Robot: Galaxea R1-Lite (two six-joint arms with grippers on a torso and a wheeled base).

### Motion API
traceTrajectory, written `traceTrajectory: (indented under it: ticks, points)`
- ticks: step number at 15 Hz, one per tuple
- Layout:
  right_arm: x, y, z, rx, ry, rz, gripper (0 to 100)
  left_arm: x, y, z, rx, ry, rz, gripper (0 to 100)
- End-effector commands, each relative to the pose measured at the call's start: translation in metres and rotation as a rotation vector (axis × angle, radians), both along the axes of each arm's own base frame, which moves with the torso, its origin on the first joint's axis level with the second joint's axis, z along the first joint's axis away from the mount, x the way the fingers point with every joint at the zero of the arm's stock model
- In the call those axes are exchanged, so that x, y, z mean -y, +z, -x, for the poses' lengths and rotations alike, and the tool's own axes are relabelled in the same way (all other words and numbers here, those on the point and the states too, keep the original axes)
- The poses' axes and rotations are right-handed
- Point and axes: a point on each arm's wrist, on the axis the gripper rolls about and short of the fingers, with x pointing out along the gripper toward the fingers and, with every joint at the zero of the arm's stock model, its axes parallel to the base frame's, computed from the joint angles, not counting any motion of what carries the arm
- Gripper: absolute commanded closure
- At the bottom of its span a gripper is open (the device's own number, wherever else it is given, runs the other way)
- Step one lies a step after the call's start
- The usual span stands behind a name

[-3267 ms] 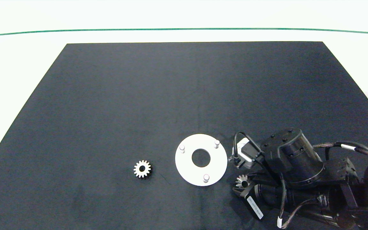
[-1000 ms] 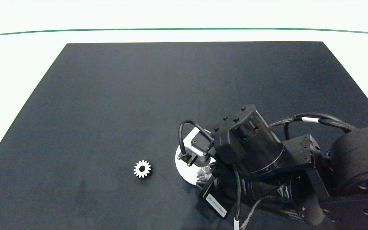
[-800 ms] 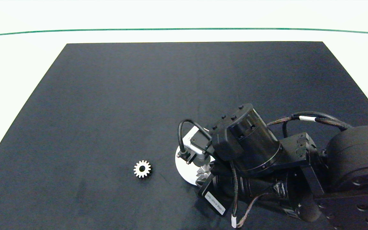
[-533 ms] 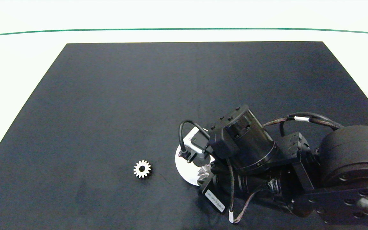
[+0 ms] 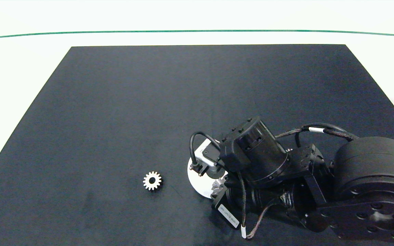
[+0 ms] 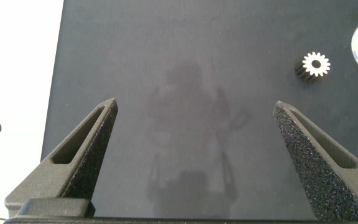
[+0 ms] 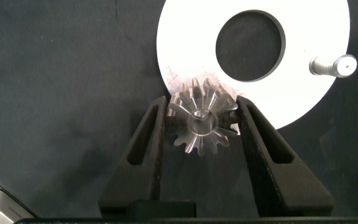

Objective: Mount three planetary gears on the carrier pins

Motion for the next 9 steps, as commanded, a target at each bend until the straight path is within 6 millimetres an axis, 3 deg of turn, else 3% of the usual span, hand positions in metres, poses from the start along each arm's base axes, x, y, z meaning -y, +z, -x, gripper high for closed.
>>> traceTrajectory:
  ticks: [1, 6, 7, 9]
  points:
    - [-0.0015, -0.0022, -0.0015, -0.002, -0.001, 0.006, 90, 0.0001, -0.0002, -0.0018, -0.012, 0.001, -0.002, 0]
    - [-0.0028, -0.0031, -0.0049, -0.002, -0.008, 0.005, 90, 0.0002, -0.0001, -0.0027, -0.016, 0.0, -0.001, 0]
    - [-0.0042, -0.0062, -0.0059, -0.01, -0.01, 0.01, 0, 0.0002, -0.0001, -0.0027, -0.016, -0.002, 0.001, 0]
    - [-0.0044, -0.0067, -0.006, -0.01, -0.01, 0.011, 0, 0.0002, -0.0001, -0.003, -0.018, -0.002, 0.001, 0]
